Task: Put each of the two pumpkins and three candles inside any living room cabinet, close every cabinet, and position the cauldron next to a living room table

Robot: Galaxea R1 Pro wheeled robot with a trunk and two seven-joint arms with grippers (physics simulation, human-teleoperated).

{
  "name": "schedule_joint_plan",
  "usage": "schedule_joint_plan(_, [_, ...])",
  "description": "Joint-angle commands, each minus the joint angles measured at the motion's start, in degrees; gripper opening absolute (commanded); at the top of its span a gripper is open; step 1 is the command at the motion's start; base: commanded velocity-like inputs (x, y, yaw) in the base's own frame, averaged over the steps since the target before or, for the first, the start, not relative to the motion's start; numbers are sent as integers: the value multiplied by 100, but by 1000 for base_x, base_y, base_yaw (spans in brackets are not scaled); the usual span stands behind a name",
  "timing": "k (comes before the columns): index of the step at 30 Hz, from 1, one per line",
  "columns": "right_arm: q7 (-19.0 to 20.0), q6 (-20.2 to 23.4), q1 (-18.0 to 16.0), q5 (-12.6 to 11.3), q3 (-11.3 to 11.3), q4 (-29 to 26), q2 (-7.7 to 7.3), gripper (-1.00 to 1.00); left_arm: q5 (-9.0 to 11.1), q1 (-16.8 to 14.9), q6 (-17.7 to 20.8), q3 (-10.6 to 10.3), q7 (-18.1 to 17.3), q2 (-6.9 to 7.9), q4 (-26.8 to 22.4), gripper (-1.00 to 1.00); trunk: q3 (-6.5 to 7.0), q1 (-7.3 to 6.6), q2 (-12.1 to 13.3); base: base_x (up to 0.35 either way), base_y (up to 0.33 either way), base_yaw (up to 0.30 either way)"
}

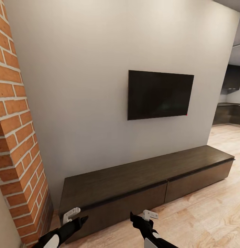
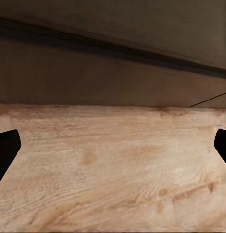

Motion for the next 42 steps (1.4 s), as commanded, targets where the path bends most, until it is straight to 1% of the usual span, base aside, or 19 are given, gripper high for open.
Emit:
schedule_joint_plan(1, [-30,-21,-5,-34,50,-2,0,100,46,-6,94,-18,-2,13,-31,100,-7,-1,-3,0,0,0])
schedule_joint_plan(5, [-32,-42,-5,-34,53,-2,3,100,54,-11,747,14,-30,196,-481,100,-7,-1,-3,0,0,0])
schedule_joint_plan(8, [-36,-62,-5,-34,52,2,1,100,113,-12,1027,63,-79,343,-824,100,-7,-1,-3,0,0,0])
schedule_joint_plan(10, [-38,-68,-5,-35,50,7,0,100,189,-11,1170,93,-92,383,-902,100,-7,-1,-3,0,0,0])
schedule_joint_plan(14, [-41,-81,-5,-34,52,36,-1,100,439,-13,1628,141,-112,432,-1134,100,-7,-1,-3,0,0,0])
schedule_joint_plan(18, [-42,-82,-5,-43,46,55,-2,100,748,-13,2442,193,-117,551,-1802,100,-7,-1,-3,0,0,0])
schedule_joint_plan(20, [-38,-76,-5,-52,30,58,-2,100,993,-13,2934,222,-118,581,-2123,100,-7,-1,-3,0,0,0])
schedule_joint_plan(23, [-5,-62,-5,-118,-85,59,-5,100,1423,-12,3573,289,-116,589,-2585,100,-7,-1,-3,0,0,0])
schedule_joint_plan(24, [0,-57,-5,-140,-108,59,-8,100,1480,-12,3666,297,-115,586,-2663,100,-7,-1,-3,0,0,0])
schedule_joint_plan(25, [21,-42,-5,-235,-182,59,-35,100,1608,-13,3921,309,-112,573,-2847,100,-7,-1,-3,0,0,0])
schedule_joint_plan(26, [71,-32,-5,-333,-236,49,-73,100,1663,-13,4072,312,-111,568,-2936,100,-7,-1,-3,0,0,0])
schedule_joint_plan(27, [169,-19,-5,-450,-276,39,-133,100,1700,-13,4202,321,-114,564,-2995,100,-7,-1,-3,0,0,0])
schedule_joint_plan(28, [355,25,-5,-640,-314,48,-249,100,1733,-19,4334,365,-116,552,-3046,100,-7,-1,-3,0,0,0])
schedule_joint_plan(30, [530,202,-5,-920,-345,50,-402,100,1771,-31,4417,466,-117,520,-3077,100,-7,-1,-3,0,0,0])
schedule_joint_plan(32, [573,431,-5,-1119,-350,54,-512,100,1931,-43,4468,521,-118,482,-3092,100,-7,-1,-3,0,0,0])
schedule_joint_plan(33, [566,474,-5,-1146,-347,55,-530,100,1997,-46,4487,528,-118,474,-3095,100,-7,-1,-3,0,0,0])
schedule_joint_plan(36, [436,585,-5,-1227,-331,51,-581,100,2450,-54,4613,549,-113,483,-3159,100,-7,-1,-3,0,0,0])
schedule_joint_plan(37, [394,594,-5,-1234,-328,54,-588,100,2556,-55,4635,553,-112,497,-3192,100,-7,-1,-3,0,0,0])
schedule_joint_plan(42, [259,585,-5,-1280,-360,34,-608,100,2740,-53,4672,559,-117,501,-3267,100,-7,-1,-3,0,0,0])
